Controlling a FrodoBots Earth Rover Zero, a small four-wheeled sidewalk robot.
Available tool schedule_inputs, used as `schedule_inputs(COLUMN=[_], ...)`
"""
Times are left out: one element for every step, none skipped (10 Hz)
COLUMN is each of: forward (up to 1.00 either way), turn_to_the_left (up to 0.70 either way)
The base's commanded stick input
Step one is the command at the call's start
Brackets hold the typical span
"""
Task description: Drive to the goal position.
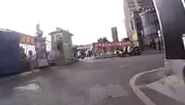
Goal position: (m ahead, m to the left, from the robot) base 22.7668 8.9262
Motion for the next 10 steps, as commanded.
schedule_inputs(forward=[0.45,0.45,0.45,0.45,0.45,0.45,0.45,0.45,0.45,0.45], turn_to_the_left=[0.0,0.0,0.0,0.0,0.0,0.0,0.0,0.0,0.0,0.0])
